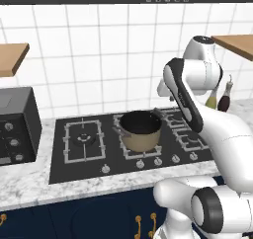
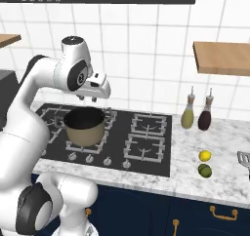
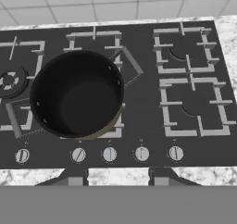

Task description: Put the lime and lemon in the pot. Retrieve the spatula and lightly stir the vegetables in the pot.

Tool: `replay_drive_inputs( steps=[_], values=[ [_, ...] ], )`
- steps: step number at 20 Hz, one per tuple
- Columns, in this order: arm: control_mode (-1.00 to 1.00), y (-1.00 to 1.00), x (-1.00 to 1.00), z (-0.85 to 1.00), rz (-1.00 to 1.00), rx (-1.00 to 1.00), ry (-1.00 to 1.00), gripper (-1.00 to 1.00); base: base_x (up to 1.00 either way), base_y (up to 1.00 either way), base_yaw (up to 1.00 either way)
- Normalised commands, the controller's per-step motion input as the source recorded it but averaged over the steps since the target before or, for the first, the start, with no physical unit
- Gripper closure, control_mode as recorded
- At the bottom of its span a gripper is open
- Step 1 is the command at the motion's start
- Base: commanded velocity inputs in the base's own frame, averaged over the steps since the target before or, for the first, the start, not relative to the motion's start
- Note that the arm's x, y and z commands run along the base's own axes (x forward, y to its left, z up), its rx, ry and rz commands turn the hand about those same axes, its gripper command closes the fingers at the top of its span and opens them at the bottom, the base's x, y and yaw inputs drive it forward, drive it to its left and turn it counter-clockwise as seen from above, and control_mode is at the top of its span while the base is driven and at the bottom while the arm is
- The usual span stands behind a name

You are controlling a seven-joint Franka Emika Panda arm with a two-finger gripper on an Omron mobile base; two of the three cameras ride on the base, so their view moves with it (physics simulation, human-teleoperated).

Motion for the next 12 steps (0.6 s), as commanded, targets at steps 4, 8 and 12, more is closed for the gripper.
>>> replay_drive_inputs(
  steps=[4,8,12],
  values=[
    [1.0,0.0,0.0,0.0,0.0,0.0,0.0,-1.0,0.0,0.0,0.0],
    [1.0,0.0,0.0,0.0,0.0,0.0,0.0,-1.0,0.0,-0.64,0.0],
    [1.0,0.0,0.0,0.0,0.0,0.0,0.0,-1.0,0.0,-0.89,0.0]
  ],
)
